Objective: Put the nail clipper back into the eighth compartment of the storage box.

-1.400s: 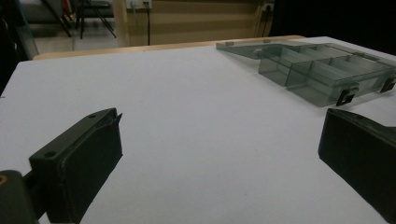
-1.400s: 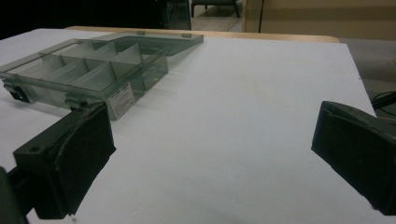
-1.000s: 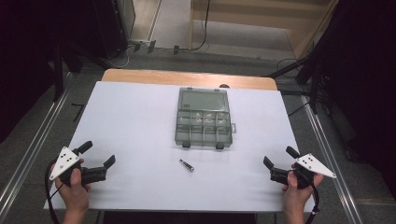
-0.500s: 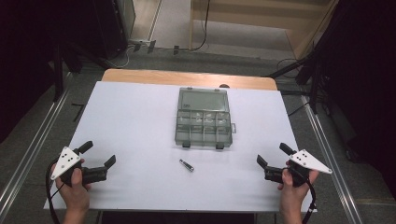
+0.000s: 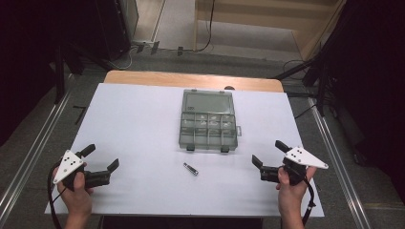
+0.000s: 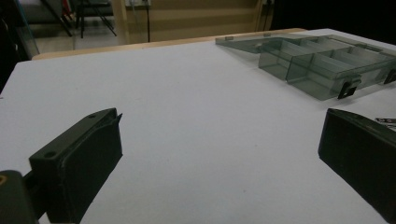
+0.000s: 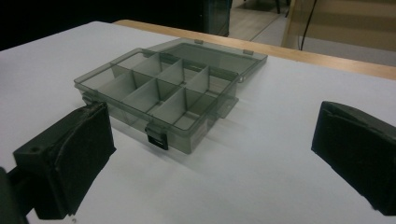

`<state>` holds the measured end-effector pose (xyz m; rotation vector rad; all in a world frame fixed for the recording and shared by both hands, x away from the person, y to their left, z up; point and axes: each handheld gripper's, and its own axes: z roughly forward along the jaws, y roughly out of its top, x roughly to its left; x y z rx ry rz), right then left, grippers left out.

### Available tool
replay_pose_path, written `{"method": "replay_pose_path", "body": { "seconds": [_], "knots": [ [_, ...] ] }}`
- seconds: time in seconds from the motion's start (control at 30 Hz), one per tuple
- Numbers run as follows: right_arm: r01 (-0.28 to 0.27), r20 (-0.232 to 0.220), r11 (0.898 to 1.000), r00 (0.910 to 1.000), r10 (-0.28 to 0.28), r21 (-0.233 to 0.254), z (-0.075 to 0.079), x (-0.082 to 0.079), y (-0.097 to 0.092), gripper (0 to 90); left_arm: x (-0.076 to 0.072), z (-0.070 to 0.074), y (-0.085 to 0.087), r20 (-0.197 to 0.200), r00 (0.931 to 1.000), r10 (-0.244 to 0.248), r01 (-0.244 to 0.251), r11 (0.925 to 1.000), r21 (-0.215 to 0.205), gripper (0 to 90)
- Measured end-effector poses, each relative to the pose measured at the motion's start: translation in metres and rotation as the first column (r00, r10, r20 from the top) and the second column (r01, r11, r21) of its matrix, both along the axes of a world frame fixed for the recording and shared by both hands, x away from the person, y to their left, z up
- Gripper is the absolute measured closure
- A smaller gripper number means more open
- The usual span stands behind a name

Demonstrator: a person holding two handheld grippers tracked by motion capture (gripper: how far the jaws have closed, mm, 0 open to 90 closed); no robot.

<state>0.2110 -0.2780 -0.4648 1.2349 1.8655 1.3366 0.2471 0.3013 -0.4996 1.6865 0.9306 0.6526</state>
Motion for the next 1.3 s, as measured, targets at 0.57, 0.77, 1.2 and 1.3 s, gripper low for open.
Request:
{"method": "replay_pose_path", "body": {
  "seconds": [0.57, 0.77, 1.2, 1.3],
  "knots": [
    [-0.081, -0.053, 0.996, 0.9954, 0.079, -0.035, 0.011, 0.022, 0.039, 0.0, 0.0, 0.0, 0.0, 0.0, 1.0, -0.005, 0.005, 1.0, -0.006, 0.0],
    [-0.11, -0.068, 0.993, 0.9918, 0.108, -0.032, 0.014, 0.027, 0.049, 0.0, 0.0, 0.0, 0.001, -0.002, 1.0, -0.005, 0.005, 1.0, -0.006, 0.0],
    [-0.155, -0.106, 0.987, 0.9832, 0.148, -0.053, 0.018, 0.039, 0.069, 0.0, 0.0, 0.0, 0.001, -0.002, 1.0, -0.003, 0.003, 0.9999, -0.01, 0.0],
    [-0.16, -0.114, 0.985, 0.9816, 0.153, -0.062, 0.017, 0.041, 0.073, 0.0, 0.0, 0.0, 0.001, -0.002, 1.0, -0.004, 0.004, 0.9999, -0.011, 0.0]
  ]
}}
